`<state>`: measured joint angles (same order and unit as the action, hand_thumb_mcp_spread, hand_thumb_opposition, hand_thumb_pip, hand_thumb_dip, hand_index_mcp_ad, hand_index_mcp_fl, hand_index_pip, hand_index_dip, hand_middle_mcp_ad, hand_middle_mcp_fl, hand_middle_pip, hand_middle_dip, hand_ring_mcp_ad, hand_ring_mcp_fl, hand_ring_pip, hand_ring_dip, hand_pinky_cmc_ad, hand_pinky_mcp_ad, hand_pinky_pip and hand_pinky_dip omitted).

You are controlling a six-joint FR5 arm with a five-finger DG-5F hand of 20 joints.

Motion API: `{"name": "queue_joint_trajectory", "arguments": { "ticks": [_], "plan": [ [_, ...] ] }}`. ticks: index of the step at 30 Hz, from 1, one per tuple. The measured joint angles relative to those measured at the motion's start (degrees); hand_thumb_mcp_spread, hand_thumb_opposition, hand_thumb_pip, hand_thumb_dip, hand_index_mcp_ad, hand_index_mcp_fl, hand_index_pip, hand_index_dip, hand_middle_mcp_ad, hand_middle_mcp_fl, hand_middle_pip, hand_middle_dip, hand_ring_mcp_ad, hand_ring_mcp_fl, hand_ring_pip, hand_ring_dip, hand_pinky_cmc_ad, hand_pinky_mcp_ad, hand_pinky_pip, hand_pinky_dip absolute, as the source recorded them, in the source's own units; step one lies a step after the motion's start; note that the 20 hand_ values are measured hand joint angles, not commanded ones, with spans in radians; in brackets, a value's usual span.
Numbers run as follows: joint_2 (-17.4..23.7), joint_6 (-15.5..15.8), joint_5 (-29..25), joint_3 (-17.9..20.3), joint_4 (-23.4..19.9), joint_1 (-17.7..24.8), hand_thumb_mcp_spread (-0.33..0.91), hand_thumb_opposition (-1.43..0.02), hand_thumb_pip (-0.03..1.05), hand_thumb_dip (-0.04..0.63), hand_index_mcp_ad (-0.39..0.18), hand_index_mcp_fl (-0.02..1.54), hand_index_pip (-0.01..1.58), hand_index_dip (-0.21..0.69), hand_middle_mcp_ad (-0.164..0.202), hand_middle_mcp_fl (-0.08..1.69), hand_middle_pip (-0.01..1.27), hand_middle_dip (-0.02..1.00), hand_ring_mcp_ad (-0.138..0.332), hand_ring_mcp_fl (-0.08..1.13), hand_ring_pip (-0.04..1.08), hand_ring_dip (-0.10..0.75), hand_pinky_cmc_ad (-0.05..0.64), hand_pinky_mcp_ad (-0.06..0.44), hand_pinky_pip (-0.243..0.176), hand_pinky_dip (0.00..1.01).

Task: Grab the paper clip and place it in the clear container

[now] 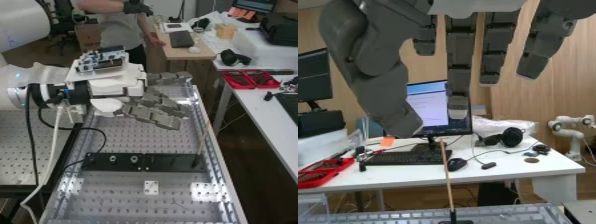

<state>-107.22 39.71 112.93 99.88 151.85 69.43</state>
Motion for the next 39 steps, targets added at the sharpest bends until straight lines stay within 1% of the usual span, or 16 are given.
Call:
{"name": "queue_joint_trajectory", "arguments": {
  "ticks": [1, 6, 10, 13, 18, 20, 22, 24, 27, 29, 31, 32, 34, 35, 37, 39],
  "plan": [
    [0.0, 0.1, 0.0, 0.1, -0.2, 0.0, 0.50, -0.85, 0.71, 0.316, -0.087, 0.04, 0.10, -0.143, 0.068, 0.61, 0.15, 0.51, 0.113, 0.25, 0.10, 0.202, 0.349, 0.286, 0.035, 0.21],
    [-0.6, 0.7, 0.3, 0.5, -1.3, -0.5, 0.51, -0.85, 0.69, 0.316, -0.105, 0.05, 0.10, -0.143, 0.063, 0.67, 0.14, 0.51, 0.082, 0.30, 0.11, 0.216, 0.353, 0.278, 0.037, 0.19],
    [-1.1, 1.0, 0.5, 0.7, -2.1, -0.8, 0.50, -0.85, 0.68, 0.316, -0.110, 0.05, 0.10, -0.143, 0.063, 0.69, 0.15, 0.53, 0.086, 0.31, 0.11, 0.216, 0.358, 0.279, 0.037, 0.19],
    [-1.6, 1.0, 0.8, 0.7, -2.6, -1.1, 0.53, -0.86, 0.68, 0.316, -0.119, 0.06, 0.10, -0.143, 0.065, 0.71, 0.15, 0.53, 0.086, 0.33, 0.11, 0.218, 0.358, 0.279, 0.051, 0.20],
    [-3.1, 2.0, 1.4, 0.0, -2.0, -1.8, 0.53, -0.86, 0.67, 0.316, -0.126, 0.06, 0.10, -0.143, 0.059, 0.72, 0.16, 0.54, 0.070, 0.35, 0.11, 0.234, 0.358, 0.278, 0.051, 0.20],
    [-3.5, 2.3, 1.6, -0.2, -2.0, -2.1, 0.53, -0.86, 0.67, 0.316, -0.122, 0.06, 0.10, -0.143, 0.047, 0.72, 0.16, 0.54, 0.070, 0.34, 0.10, 0.243, 0.358, 0.260, 0.051, 0.20],
    [-4.0, 2.4, 1.8, -0.4, -2.1, -2.4, 0.53, -0.86, 0.67, 0.318, -0.120, 0.06, 0.10, -0.143, 0.051, 0.71, 0.16, 0.54, 0.063, 0.36, 0.11, 0.244, 0.358, 0.265, 0.051, 0.20],
    [-4.7, 2.6, 2.1, -0.6, -2.4, -2.8, 0.54, -0.86, 0.67, 0.318, -0.136, 0.06, 0.10, -0.143, 0.051, 0.72, 0.18, 0.54, 0.061, 0.36, 0.11, 0.258, 0.361, 0.265, 0.052, 0.20],
    [-5.3, 2.8, 2.2, -0.8, -2.8, -3.3, 0.54, -0.86, 0.64, 0.316, -0.138, 0.07, 0.11, -0.143, 0.051, 0.73, 0.19, 0.54, 0.051, 0.36, 0.11, 0.258, 0.361, 0.265, 0.051, 0.20],
    [-5.7, 2.6, 2.3, -0.9, -3.3, -3.5, 0.56, -0.86, 0.63, 0.316, -0.138, 0.08, 0.11, -0.143, 0.051, 0.73, 0.20, 0.54, 0.052, 0.39, 0.10, 0.257, 0.363, 0.265, 0.051, 0.20],
    [-6.4, 2.4, 2.4, -1.1, -3.5, -3.8, 0.58, -0.86, 0.63, 0.316, -0.138, 0.08, 0.11, -0.143, 0.037, 0.79, 0.26, 0.56, 0.051, 0.41, 0.11, 0.278, 0.361, 0.264, 0.051, 0.20],
    [-6.7, 2.4, 2.4, -1.2, -3.5, -3.9, 0.61, -0.87, 0.63, 0.316, -0.138, 0.08, 0.11, -0.143, 0.010, 0.82, 0.33, 0.57, 0.052, 0.41, 0.11, 0.291, 0.379, 0.265, 0.052, 0.20],
    [-7.3, 2.3, 2.5, -1.6, -3.5, -4.1, 0.65, -0.90, 0.63, 0.316, -0.138, 0.08, 0.11, -0.143, -0.026, 0.88, 0.44, 0.60, 0.051, 0.41, 0.10, 0.293, 0.384, 0.265, 0.051, 0.20],
    [-7.7, 2.2, 2.6, -1.9, -3.5, -4.3, 0.66, -0.91, 0.63, 0.316, -0.138, 0.08, 0.11, -0.143, -0.052, 0.87, 0.49, 0.62, 0.054, 0.41, 0.11, 0.300, 0.384, 0.265, 0.051, 0.20],
    [-8.2, 2.0, 2.7, -2.2, -3.5, -4.4, 0.66, -0.93, 0.63, 0.316, -0.138, 0.09, 0.11, -0.143, -0.066, 0.87, 0.49, 0.65, 0.051, 0.43, 0.10, 0.311, 0.379, 0.265, 0.052, 0.20],
    [-8.9, 1.7, 2.9, -2.6, -3.6, -4.5, 0.66, -0.93, 0.63, 0.316, -0.136, 0.09, 0.12, -0.143, -0.066, 0.87, 0.51, 0.65, 0.052, 0.44, 0.11, 0.330, 0.379, 0.265, 0.051, 0.20]
  ]
}}
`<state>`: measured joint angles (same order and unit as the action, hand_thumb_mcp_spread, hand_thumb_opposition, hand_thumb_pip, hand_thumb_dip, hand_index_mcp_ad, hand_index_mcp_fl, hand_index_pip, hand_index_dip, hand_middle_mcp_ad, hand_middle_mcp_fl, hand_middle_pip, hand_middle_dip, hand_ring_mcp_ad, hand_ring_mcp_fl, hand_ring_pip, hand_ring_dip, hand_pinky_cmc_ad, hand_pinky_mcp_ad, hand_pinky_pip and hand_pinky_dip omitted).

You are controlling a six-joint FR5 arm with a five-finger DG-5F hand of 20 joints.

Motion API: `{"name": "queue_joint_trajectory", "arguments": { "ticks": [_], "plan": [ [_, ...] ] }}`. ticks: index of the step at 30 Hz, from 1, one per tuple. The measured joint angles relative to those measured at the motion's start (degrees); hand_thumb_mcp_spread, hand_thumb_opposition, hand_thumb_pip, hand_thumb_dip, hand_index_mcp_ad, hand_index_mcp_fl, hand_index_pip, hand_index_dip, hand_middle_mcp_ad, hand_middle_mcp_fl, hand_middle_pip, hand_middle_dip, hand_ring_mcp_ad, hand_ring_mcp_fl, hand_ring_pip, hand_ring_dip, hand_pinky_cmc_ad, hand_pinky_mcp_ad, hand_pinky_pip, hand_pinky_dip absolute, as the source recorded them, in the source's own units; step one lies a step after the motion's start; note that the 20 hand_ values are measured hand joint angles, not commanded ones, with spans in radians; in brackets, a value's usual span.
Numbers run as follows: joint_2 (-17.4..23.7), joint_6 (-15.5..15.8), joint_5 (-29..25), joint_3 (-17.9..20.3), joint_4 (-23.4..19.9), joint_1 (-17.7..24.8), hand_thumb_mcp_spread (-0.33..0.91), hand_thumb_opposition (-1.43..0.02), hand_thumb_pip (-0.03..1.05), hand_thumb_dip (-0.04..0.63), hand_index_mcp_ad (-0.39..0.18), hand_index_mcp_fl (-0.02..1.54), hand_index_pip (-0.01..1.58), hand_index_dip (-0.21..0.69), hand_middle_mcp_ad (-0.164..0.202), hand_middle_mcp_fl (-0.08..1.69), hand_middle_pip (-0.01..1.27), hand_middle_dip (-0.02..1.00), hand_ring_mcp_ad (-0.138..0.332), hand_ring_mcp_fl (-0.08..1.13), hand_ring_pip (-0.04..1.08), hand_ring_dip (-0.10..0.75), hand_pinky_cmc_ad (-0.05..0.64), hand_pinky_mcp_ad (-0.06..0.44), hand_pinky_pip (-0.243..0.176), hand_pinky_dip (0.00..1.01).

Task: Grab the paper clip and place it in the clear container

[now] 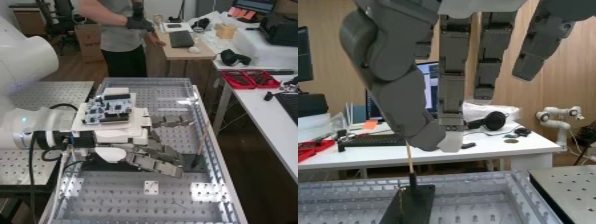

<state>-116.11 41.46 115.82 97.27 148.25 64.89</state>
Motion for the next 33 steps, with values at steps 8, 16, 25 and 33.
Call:
{"name": "queue_joint_trajectory", "arguments": {
  "ticks": [8, 16, 25, 33],
  "plan": [
    [-2.2, -0.8, 0.6, -1.3, -0.1, -0.3, 0.68, -0.95, 0.62, 0.316, -0.138, 0.09, 0.12, -0.143, -0.063, 0.74, 0.60, 0.70, 0.051, 0.46, 0.11, 0.386, 0.394, 0.265, 0.066, 0.20],
    [-3.3, -1.2, 1.0, -1.8, -0.5, -0.6, 0.64, -0.91, 0.62, 0.316, -0.140, 0.09, 0.12, -0.143, -0.063, 0.69, 0.55, 0.69, 0.051, 0.46, 0.11, 0.405, 0.415, 0.265, 0.066, 0.20],
    [-4.3, -1.2, 1.0, -2.0, -1.3, -0.9, 0.68, -0.93, 0.62, 0.316, -0.154, 0.09, 0.12, -0.143, -0.063, 0.76, 0.65, 0.70, 0.051, 0.46, 0.10, 0.415, 0.417, 0.265, 0.066, 0.20],
    [-5.4, -1.3, 0.4, -2.5, -1.4, -0.7, 0.70, -0.96, 0.62, 0.316, -0.152, 0.09, 0.11, -0.152, -0.063, 0.77, 0.70, 0.72, 0.051, 0.46, 0.10, 0.417, 0.433, 0.265, 0.066, 0.20]
  ]
}}
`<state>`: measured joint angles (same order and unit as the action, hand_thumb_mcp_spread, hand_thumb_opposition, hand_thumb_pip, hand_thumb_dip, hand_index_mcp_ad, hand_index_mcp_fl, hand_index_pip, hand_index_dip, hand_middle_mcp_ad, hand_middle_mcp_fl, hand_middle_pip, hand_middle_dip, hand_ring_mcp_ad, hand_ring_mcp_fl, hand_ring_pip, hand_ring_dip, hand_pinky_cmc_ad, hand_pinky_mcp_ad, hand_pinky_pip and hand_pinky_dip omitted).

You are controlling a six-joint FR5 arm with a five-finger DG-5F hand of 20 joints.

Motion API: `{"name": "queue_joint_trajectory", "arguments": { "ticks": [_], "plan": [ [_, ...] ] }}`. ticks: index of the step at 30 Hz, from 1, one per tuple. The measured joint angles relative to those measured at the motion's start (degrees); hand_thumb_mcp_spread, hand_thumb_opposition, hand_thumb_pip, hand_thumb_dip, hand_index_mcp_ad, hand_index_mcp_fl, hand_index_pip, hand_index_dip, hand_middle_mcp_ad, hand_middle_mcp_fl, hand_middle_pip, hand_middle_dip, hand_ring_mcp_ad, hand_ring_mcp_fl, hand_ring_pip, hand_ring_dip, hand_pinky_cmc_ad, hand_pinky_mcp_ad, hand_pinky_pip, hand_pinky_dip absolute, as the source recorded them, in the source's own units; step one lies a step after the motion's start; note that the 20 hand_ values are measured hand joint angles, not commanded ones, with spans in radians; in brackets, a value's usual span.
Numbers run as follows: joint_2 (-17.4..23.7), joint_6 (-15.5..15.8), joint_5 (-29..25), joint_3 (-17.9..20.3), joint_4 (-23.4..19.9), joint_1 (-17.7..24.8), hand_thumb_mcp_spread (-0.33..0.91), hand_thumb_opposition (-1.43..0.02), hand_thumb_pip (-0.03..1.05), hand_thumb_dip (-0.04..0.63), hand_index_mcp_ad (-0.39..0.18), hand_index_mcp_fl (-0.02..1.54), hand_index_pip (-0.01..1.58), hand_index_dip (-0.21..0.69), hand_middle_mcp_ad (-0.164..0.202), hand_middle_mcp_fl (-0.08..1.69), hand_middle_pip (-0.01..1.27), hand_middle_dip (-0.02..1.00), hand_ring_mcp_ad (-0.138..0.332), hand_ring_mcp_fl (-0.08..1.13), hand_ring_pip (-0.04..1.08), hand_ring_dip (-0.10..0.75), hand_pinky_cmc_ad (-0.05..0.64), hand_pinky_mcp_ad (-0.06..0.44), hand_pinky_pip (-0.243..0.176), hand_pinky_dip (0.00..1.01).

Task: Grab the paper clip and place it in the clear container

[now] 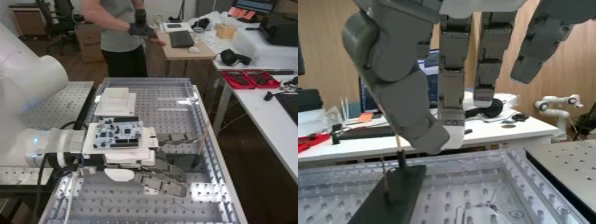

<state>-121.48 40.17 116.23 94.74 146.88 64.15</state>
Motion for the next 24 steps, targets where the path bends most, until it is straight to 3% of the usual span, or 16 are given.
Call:
{"name": "queue_joint_trajectory", "arguments": {
  "ticks": [13, 24],
  "plan": [
    [-1.5, 0.3, -0.7, -0.7, 0.2, 0.0, 0.68, -0.94, 0.62, 0.316, -0.155, 0.09, 0.13, -0.164, -0.063, 0.72, 0.63, 0.72, 0.051, 0.46, 0.10, 0.417, 0.429, 0.264, 0.066, 0.20],
    [-2.2, -1.4, -0.4, 0.4, -3.0, -0.2, 0.64, -0.90, 0.63, 0.316, -0.169, 0.09, 0.13, -0.176, -0.061, 0.65, 0.57, 0.69, 0.051, 0.46, 0.10, 0.417, 0.429, 0.265, 0.066, 0.20]
  ]
}}
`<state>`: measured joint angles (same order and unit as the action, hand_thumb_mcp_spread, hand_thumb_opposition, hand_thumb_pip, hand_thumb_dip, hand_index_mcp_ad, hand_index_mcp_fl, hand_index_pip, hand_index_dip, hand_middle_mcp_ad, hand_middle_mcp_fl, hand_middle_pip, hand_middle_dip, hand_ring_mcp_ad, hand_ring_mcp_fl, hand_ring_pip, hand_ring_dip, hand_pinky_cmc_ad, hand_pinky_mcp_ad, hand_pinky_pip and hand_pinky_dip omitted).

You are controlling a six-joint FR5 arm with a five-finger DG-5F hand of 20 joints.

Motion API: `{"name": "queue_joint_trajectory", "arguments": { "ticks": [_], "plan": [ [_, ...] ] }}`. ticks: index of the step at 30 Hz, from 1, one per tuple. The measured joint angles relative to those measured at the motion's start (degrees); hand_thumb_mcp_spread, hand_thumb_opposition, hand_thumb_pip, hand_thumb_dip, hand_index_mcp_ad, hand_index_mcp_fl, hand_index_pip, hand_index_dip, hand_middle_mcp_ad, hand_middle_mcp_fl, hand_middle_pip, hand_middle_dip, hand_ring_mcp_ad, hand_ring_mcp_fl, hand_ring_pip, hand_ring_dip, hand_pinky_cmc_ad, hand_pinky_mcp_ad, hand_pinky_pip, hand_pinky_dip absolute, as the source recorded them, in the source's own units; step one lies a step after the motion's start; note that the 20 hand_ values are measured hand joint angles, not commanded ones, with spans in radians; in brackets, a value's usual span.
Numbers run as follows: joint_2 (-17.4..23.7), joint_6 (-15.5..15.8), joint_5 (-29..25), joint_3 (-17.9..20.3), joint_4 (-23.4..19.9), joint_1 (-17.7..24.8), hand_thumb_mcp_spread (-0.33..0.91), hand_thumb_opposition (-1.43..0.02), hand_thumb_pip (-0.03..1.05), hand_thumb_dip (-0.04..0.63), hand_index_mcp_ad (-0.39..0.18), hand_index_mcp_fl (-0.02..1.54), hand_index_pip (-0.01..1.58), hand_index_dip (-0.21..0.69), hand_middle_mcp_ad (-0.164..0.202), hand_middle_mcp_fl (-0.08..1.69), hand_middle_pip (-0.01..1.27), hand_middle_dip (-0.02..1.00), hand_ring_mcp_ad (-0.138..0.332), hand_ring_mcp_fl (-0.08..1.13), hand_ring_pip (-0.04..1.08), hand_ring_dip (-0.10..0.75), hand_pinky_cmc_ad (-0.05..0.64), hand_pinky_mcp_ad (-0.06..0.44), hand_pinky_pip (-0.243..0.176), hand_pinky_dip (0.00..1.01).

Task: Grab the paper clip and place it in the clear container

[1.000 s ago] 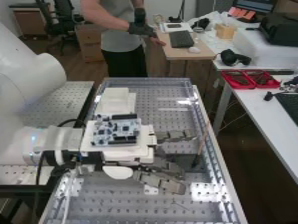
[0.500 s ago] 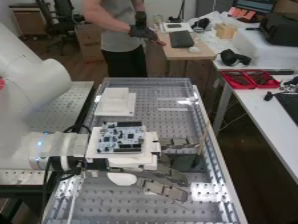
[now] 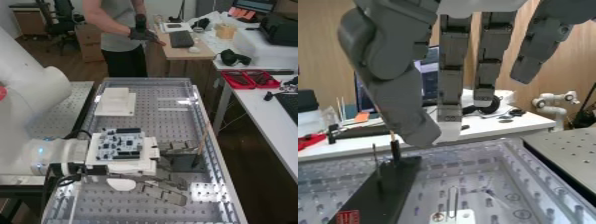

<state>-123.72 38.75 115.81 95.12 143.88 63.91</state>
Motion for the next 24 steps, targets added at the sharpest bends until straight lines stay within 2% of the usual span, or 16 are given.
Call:
{"name": "queue_joint_trajectory", "arguments": {
  "ticks": [7, 9, 12, 16, 20, 24],
  "plan": [
    [-0.1, -1.6, 0.2, 0.8, -2.3, 0.0, 0.62, -0.88, 0.63, 0.318, -0.176, 0.09, 0.13, -0.176, -0.059, 0.62, 0.54, 0.69, 0.052, 0.45, 0.09, 0.429, 0.443, 0.264, 0.066, 0.20],
    [-0.2, -1.9, 0.2, 0.9, -2.7, 0.0, 0.62, -0.88, 0.63, 0.316, -0.180, 0.09, 0.13, -0.176, -0.059, 0.62, 0.54, 0.69, 0.035, 0.45, 0.10, 0.436, 0.443, 0.265, 0.066, 0.20],
    [-0.4, -1.9, 0.0, 1.0, -2.8, 0.0, 0.62, -0.87, 0.63, 0.318, -0.188, 0.11, 0.13, -0.176, -0.059, 0.58, 0.54, 0.69, 0.035, 0.44, 0.10, 0.436, 0.445, 0.248, 0.066, 0.20],
    [-0.5, -1.8, 0.0, 1.2, -3.1, 0.0, 0.68, -0.88, 0.64, 0.316, -0.187, 0.12, 0.14, -0.178, -0.063, 0.65, 0.67, 0.69, 0.030, 0.44, 0.09, 0.452, 0.445, 0.248, 0.066, 0.20],
    [-0.5, -1.6, 0.0, 1.5, -3.5, -0.1, 0.74, -0.95, 0.64, 0.316, -0.188, 0.14, 0.15, -0.176, -0.068, 0.75, 0.81, 0.75, 0.030, 0.46, 0.09, 0.456, 0.450, 0.248, 0.066, 0.20],
    [-0.6, -1.8, -0.1, 1.5, -3.6, -0.2, 0.74, -0.98, 0.63, 0.323, -0.188, 0.18, 0.16, -0.176, -0.066, 0.75, 0.84, 0.75, 0.028, 0.46, 0.09, 0.456, 0.443, 0.248, 0.066, 0.20]
  ]
}}
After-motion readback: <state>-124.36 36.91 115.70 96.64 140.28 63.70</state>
